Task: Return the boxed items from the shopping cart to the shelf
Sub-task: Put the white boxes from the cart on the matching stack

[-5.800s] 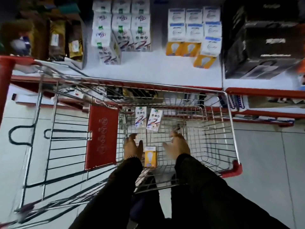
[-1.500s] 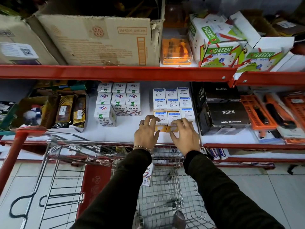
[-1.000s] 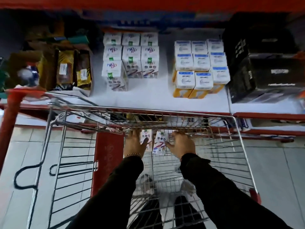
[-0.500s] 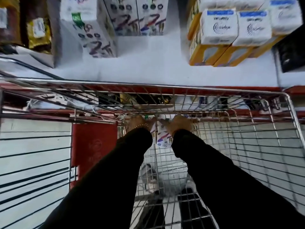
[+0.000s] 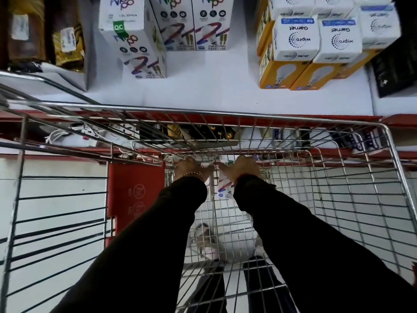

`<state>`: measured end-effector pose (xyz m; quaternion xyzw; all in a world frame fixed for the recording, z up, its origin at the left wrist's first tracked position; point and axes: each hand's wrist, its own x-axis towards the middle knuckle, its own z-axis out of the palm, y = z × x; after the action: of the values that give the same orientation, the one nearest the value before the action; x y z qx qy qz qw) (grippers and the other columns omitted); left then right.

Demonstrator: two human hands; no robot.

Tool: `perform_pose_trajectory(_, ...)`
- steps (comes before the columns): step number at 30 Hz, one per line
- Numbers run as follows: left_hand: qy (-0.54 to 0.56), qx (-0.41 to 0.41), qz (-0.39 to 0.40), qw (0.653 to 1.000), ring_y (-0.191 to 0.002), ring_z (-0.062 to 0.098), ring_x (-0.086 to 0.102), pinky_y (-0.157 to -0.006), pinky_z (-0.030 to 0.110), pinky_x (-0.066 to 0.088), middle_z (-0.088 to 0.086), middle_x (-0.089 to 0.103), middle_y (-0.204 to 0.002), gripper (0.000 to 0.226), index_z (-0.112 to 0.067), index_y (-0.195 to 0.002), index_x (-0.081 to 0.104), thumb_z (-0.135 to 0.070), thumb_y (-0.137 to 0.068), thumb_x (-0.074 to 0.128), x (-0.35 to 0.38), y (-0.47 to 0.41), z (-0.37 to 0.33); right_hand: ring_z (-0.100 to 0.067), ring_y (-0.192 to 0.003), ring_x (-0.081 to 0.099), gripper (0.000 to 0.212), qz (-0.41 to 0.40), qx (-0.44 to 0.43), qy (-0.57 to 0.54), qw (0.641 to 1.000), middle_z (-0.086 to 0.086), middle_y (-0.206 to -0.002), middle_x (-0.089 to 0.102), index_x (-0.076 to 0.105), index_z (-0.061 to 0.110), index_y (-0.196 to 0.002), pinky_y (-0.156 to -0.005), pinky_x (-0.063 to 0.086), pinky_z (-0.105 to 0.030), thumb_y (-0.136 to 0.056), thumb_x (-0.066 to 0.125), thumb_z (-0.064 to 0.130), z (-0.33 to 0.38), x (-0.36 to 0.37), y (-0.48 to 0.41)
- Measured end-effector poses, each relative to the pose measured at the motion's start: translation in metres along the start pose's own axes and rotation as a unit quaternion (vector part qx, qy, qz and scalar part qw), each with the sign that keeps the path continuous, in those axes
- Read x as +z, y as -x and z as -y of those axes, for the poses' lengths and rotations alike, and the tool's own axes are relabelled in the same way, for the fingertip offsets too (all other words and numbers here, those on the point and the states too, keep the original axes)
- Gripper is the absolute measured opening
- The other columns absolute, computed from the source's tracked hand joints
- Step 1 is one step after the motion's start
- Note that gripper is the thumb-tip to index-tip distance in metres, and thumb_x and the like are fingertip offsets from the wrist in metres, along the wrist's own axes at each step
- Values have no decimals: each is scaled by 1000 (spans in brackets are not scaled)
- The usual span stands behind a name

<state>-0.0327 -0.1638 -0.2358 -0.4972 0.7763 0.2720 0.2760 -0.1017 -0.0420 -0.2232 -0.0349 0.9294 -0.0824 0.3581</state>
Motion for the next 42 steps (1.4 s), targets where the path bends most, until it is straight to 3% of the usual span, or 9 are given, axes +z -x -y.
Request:
perform_pose_trajectory(4,6,16,27,1000,-143,29,39,-117,35,34,15,41,-153,99,-9,-150,34,-72,-77,53,-9,19,10,-21,-78,69,75,-24,-32,-2,999,1,-76,66,74,14,-98,-61,46,-23,-68,61,81,-12,-12,28)
perform_pose_trajectory(6,45,7,29,999,-138,28,45,-112,34,41,12,47,-148,99,-5,-148,35,-64,-74,65,-15,38,17,-13,-64,62,59,-25,-53,-25,998,10,-64,62,77,24,-102,-60,47,-20,-72,66,74,-19,-18,48)
perform_pose_trajectory(8,57,23,4,998,-129,27,55,-101,30,47,12,56,-138,94,-2,-140,44,-57,-70,74,-23,60,25,-11,-67,64,58,-15,-69,-25,997,10,-77,72,75,26,-105,-65,51,-20,-72,67,73,-25,-27,71)
perform_pose_trajectory(12,93,55,21,994,-126,30,57,-104,34,48,16,60,-134,77,-2,-131,57,-50,-73,75,-44,101,35,-10,-57,59,67,-29,-69,-35,997,4,-72,70,73,14,-90,-47,44,-18,-68,66,77,-31,-53,117)
perform_pose_trajectory(17,152,63,-69,984,-124,29,59,-100,37,52,15,64,-129,85,-3,-129,57,-51,-64,80,-84,163,40,-16,-73,72,66,-62,-105,-74,990,0,-84,75,67,13,-96,-62,62,-35,-66,72,72,-30,-90,173)
perform_pose_trajectory(22,178,138,-193,955,-125,34,55,-102,33,46,19,70,-109,73,4,-113,62,-50,-67,80,-120,218,40,-15,-79,71,72,-118,-129,-81,981,3,-91,72,63,16,-107,-63,62,-33,-63,73,73,-21,-125,215)
perform_pose_trajectory(25,200,199,-260,924,-117,36,59,-89,38,54,16,68,-109,70,-2,-116,64,-45,-65,82,-145,238,36,-15,-82,71,79,-169,-160,-100,967,2,-96,73,55,15,-117,-64,61,-27,-63,76,69,-13,-147,227)
perform_pose_trajectory(29,191,211,-329,900,-104,28,67,-77,34,57,11,64,-116,82,-11,-120,62,-67,-60,64,-186,251,22,-23,-100,67,88,-264,-195,-89,940,-4,-111,66,55,12,-125,-78,58,-30,-60,76,68,6,-188,230)
perform_pose_trajectory(42,240,220,-347,879,-94,24,67,-79,29,53,8,58,-122,81,-8,-126,56,-56,-65,77,-256,225,-47,-23,-103,68,89,-318,-225,-130,912,-5,-112,70,57,12,-129,-80,59,-35,-60,80,63,68,-269,186)
